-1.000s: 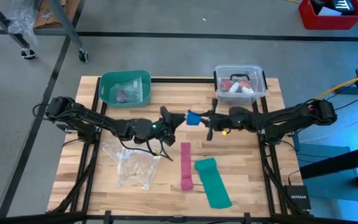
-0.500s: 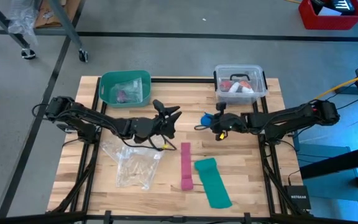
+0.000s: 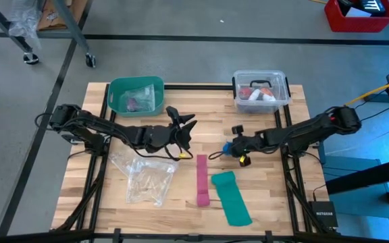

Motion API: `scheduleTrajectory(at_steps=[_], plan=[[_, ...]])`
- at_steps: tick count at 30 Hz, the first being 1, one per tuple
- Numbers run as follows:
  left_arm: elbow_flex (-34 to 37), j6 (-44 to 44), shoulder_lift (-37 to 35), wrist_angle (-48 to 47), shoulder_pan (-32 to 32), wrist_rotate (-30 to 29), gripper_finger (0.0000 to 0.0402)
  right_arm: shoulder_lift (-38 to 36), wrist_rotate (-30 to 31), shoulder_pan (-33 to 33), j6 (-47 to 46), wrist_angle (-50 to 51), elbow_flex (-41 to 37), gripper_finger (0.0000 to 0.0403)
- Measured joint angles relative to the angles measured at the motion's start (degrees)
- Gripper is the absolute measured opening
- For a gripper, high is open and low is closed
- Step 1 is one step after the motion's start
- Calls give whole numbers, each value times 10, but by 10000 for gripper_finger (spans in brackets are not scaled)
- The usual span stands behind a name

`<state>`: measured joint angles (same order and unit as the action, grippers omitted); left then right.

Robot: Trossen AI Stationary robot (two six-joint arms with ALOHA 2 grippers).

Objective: Roll bandage

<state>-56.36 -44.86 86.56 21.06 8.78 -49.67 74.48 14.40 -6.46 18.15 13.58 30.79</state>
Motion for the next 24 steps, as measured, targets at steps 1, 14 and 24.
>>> scheduleTrajectory(at_steps=[1, 14, 24], plan=[[0, 0, 0, 0, 0, 0, 117, 2, -11, 1, 0, 0, 0, 40], [0, 0, 0, -10, -1, 0, 117, 4, -34, 1, -47, 0, 30, 88], [0, 0, 0, -10, -1, 0, 117, 4, 29, 1, -44, 0, 63, 196]])
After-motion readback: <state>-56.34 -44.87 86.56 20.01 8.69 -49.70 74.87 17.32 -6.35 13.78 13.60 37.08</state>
